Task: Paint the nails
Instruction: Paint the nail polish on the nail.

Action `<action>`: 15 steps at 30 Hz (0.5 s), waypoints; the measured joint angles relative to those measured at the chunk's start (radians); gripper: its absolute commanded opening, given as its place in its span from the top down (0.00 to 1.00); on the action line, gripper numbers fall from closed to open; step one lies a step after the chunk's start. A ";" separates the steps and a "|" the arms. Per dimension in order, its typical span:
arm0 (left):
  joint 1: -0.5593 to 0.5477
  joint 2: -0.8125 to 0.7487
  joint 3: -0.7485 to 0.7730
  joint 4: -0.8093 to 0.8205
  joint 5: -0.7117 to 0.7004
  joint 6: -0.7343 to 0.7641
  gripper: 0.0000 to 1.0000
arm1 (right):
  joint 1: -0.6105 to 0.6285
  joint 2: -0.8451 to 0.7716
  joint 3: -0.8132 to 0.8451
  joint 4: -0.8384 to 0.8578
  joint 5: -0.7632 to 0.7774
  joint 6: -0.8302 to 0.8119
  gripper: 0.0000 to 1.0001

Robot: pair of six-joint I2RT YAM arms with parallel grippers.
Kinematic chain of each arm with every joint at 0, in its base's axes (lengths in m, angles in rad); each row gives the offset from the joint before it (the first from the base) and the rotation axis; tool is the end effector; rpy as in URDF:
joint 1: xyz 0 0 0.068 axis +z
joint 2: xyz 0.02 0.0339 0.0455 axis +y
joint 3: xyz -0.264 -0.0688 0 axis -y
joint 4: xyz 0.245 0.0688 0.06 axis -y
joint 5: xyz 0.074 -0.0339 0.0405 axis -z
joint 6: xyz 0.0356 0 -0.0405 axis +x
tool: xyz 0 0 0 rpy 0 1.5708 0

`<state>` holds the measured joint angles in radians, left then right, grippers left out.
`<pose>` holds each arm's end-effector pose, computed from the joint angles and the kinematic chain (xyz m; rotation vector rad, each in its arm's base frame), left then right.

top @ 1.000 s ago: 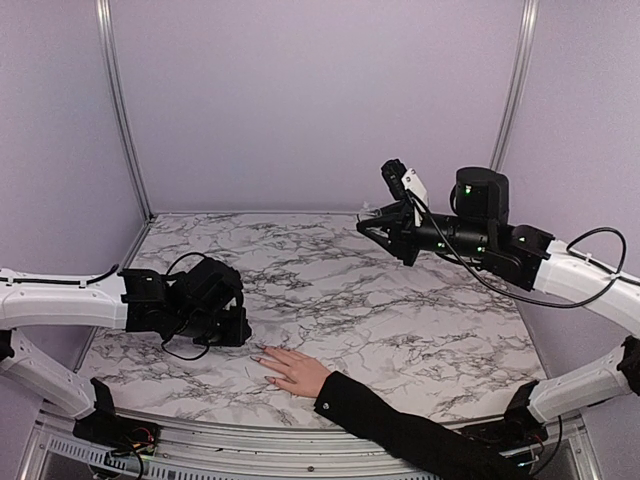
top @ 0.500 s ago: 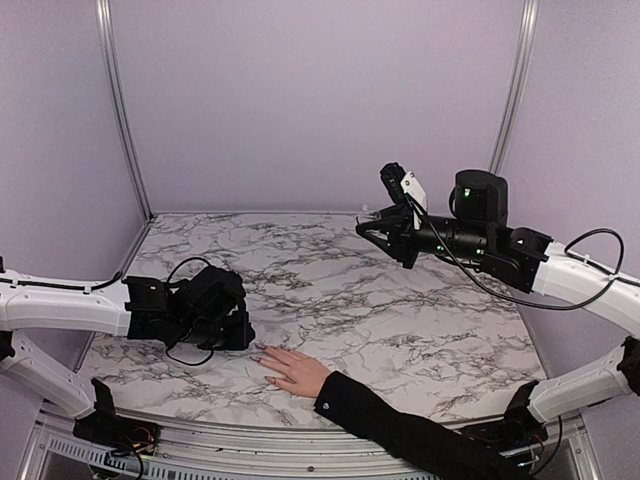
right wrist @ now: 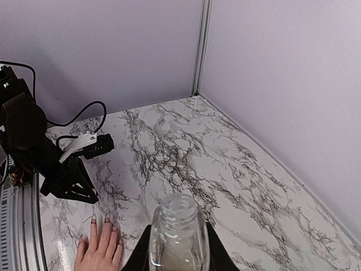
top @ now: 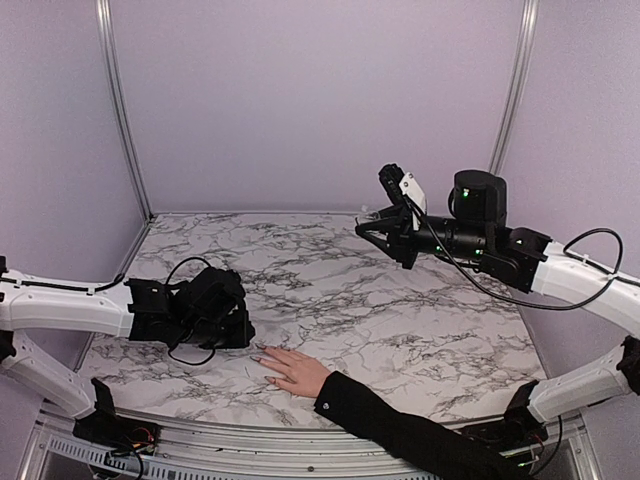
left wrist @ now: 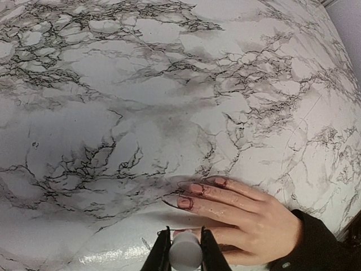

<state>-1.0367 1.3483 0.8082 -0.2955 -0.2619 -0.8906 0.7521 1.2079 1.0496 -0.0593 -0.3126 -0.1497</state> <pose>0.1481 -0.2324 0.2161 0.0549 2.4544 -0.5912 0.1992 0.2013 0.3576 -1.0001 1.5373 0.7073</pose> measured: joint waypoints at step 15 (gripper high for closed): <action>0.015 0.081 0.003 0.000 0.032 0.000 1.00 | 0.000 0.003 0.000 -0.001 0.000 -0.019 1.00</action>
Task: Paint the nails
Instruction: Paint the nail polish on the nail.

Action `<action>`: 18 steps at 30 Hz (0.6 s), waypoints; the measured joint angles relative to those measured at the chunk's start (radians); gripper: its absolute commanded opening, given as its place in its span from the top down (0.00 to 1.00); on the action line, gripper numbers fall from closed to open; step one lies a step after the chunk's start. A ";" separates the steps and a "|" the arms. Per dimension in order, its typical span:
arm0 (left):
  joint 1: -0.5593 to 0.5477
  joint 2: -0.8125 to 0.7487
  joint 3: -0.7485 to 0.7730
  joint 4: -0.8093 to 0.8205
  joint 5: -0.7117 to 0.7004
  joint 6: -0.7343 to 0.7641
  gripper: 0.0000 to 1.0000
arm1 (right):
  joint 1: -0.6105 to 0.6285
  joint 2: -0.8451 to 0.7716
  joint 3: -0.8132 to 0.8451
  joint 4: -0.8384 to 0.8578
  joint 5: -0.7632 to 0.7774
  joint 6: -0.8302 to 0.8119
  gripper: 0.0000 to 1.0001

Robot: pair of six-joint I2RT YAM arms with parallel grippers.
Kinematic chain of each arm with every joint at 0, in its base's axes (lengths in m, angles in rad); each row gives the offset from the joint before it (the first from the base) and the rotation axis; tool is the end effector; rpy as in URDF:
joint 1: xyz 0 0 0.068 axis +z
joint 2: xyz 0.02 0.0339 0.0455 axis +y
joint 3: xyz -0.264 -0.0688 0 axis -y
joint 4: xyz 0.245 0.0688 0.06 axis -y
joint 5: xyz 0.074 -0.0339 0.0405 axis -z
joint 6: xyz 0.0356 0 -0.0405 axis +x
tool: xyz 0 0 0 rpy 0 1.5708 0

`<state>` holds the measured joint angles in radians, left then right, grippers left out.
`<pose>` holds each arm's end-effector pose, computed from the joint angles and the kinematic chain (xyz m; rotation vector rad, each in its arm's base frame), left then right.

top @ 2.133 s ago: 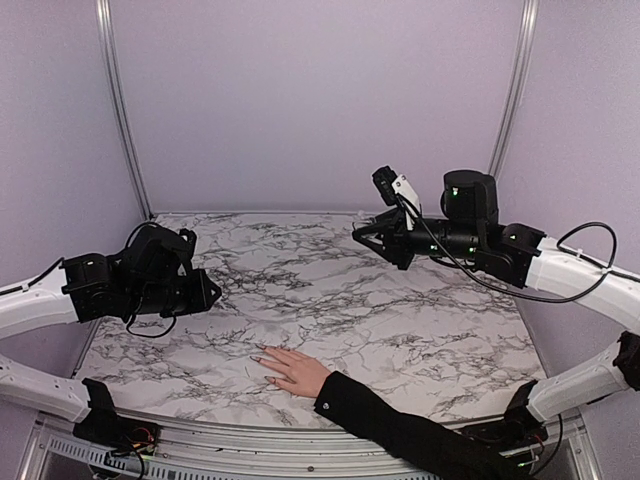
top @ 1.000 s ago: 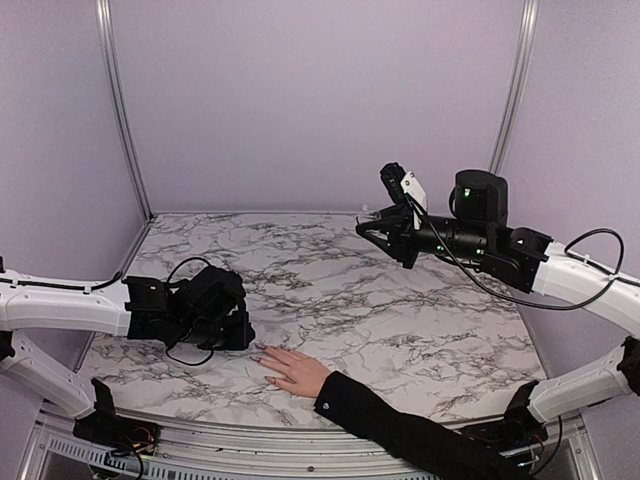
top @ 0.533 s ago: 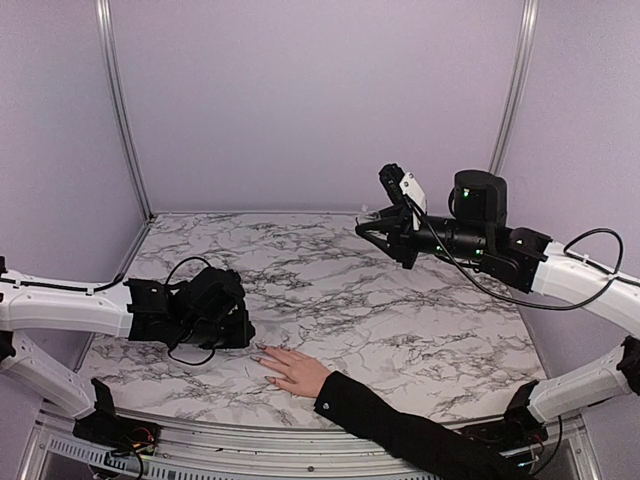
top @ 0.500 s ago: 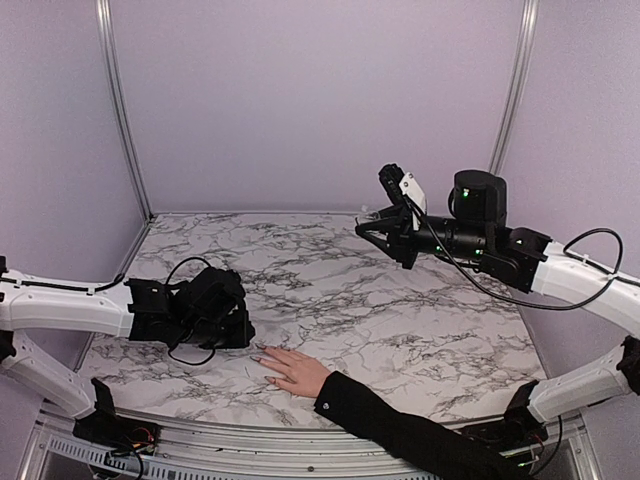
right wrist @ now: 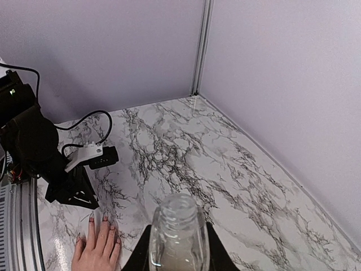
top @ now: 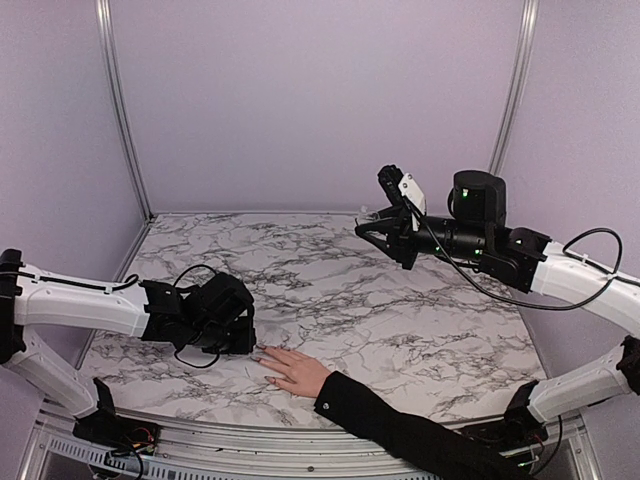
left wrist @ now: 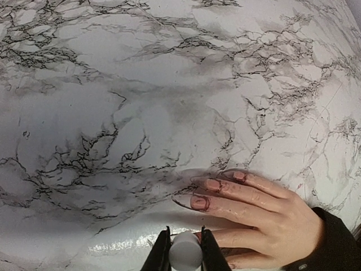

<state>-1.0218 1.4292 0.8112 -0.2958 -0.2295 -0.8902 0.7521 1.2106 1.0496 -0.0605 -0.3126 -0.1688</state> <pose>0.1549 -0.2377 0.1958 0.0672 2.5307 -0.5362 0.1997 0.2018 0.3568 -1.0150 1.5296 0.6938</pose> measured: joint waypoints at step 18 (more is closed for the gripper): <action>0.000 0.014 0.006 0.000 0.011 0.000 1.00 | 0.000 0.000 0.000 0.000 0.000 -0.016 1.00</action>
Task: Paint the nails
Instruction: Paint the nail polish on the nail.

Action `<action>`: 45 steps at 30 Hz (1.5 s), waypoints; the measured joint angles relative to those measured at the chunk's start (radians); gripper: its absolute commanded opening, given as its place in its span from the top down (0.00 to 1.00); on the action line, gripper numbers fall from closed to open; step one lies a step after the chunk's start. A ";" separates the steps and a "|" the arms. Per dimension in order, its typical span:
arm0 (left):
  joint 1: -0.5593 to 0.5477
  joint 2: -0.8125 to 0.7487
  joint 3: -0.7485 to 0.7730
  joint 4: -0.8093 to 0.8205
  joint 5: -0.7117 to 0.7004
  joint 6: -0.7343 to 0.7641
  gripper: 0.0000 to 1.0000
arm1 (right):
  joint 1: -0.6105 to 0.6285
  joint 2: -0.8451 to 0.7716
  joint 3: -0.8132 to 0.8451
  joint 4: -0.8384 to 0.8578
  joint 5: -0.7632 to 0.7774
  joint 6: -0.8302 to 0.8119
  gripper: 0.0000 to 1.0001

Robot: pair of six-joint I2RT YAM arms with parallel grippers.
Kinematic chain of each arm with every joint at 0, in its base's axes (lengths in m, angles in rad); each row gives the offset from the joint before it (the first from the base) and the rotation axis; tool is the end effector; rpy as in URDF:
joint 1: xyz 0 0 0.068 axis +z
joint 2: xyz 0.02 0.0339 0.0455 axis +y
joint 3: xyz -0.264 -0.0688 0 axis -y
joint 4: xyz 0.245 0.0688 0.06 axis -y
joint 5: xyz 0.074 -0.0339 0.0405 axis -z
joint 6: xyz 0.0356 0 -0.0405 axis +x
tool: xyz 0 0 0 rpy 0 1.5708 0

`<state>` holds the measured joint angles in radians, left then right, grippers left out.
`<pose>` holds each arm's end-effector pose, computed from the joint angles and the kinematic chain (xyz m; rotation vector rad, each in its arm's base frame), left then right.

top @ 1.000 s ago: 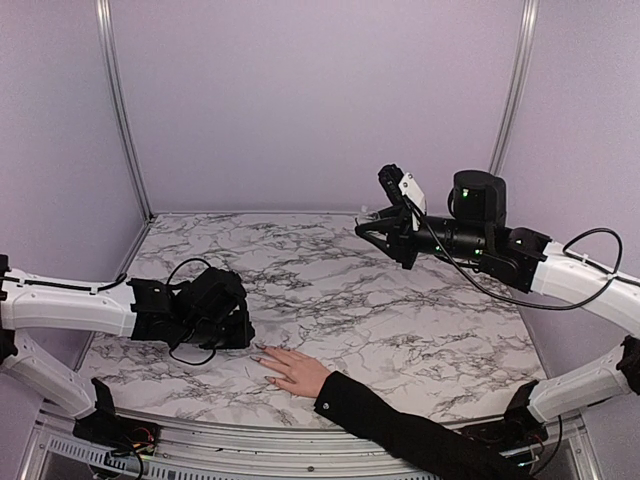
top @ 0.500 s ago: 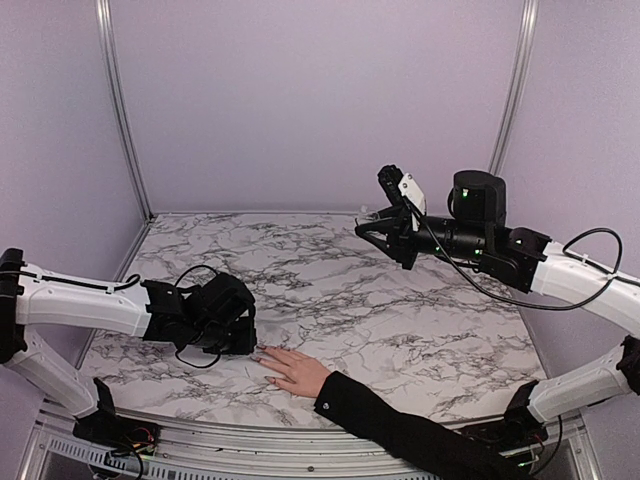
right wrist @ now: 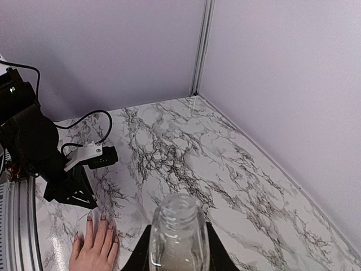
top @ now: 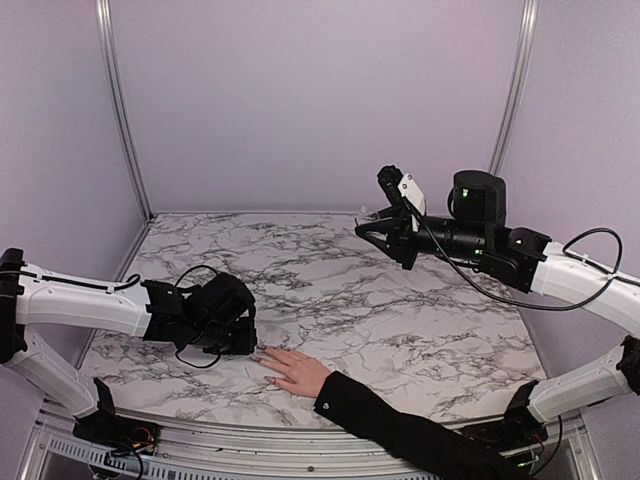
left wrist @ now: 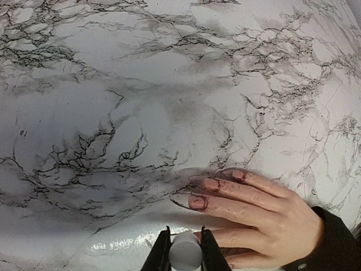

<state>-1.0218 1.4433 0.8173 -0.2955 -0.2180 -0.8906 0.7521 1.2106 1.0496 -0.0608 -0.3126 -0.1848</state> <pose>0.1558 -0.2399 0.1938 0.0732 2.5434 -0.5387 0.1996 0.2018 0.3568 -1.0263 1.5203 0.6826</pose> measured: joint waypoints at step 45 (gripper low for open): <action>-0.008 -0.039 -0.034 0.039 -0.002 0.016 1.00 | 0.000 0.011 0.000 -0.009 0.000 -0.003 1.00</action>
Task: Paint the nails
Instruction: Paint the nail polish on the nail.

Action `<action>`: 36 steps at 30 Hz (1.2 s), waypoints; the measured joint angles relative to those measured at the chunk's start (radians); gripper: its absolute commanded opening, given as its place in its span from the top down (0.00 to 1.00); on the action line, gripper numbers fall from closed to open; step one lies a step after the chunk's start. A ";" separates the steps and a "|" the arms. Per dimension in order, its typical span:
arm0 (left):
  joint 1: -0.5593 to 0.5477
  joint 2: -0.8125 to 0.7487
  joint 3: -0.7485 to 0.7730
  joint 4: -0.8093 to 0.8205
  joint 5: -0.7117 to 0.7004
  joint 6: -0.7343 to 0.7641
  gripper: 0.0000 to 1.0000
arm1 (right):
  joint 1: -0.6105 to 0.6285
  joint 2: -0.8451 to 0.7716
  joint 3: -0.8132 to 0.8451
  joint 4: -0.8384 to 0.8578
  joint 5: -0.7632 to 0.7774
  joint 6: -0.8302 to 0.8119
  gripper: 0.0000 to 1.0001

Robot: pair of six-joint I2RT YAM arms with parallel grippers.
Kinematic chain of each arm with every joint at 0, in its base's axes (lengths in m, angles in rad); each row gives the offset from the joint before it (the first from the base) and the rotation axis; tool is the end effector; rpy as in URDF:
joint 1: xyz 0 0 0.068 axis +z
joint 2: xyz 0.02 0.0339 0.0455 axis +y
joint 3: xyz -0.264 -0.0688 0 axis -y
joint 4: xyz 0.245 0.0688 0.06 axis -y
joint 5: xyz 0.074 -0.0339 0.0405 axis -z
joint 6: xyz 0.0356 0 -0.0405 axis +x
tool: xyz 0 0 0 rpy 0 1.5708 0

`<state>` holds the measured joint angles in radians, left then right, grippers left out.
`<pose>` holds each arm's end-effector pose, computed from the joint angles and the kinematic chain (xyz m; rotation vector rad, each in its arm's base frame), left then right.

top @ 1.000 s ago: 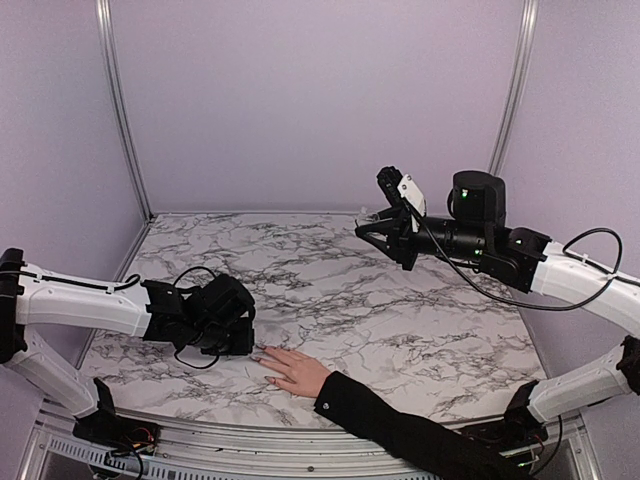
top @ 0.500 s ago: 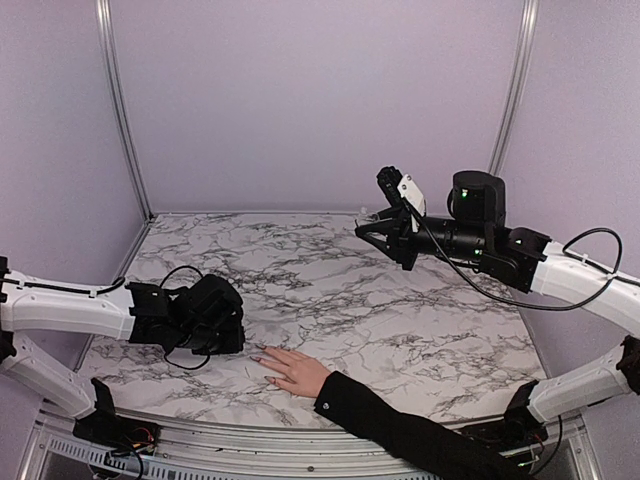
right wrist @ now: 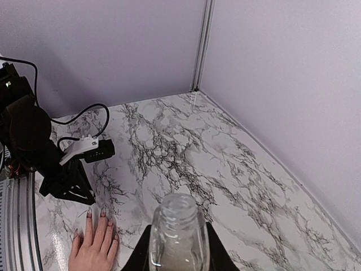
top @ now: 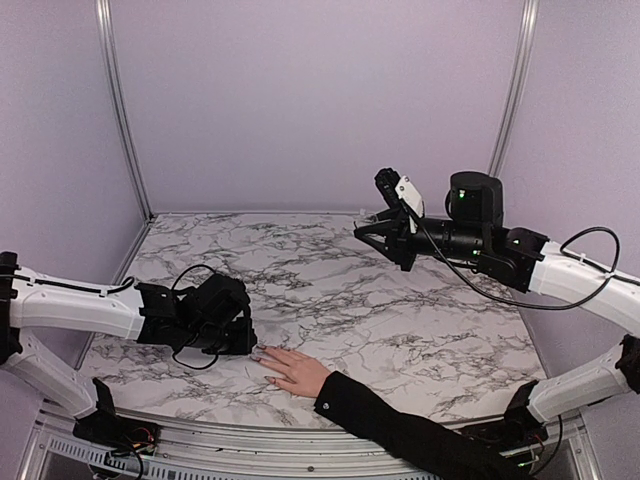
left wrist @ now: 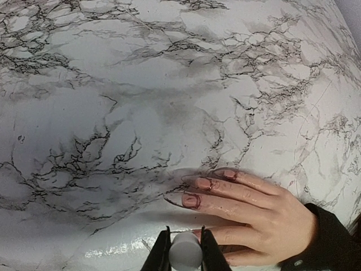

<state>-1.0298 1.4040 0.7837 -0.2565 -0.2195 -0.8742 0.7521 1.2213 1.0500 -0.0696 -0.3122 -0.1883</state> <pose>0.1508 -0.2360 0.1967 0.0952 2.5065 -0.5781 0.2014 0.2034 0.3532 -1.0355 1.5366 0.6791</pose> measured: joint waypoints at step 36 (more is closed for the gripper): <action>-0.001 0.021 0.005 -0.018 0.002 -0.054 1.00 | 0.000 0.000 0.000 -0.007 0.000 -0.003 1.00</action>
<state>-1.0306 1.4246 0.7887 -0.2741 -0.2173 -0.9283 0.7521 1.2217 1.0500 -0.0769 -0.3122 -0.1917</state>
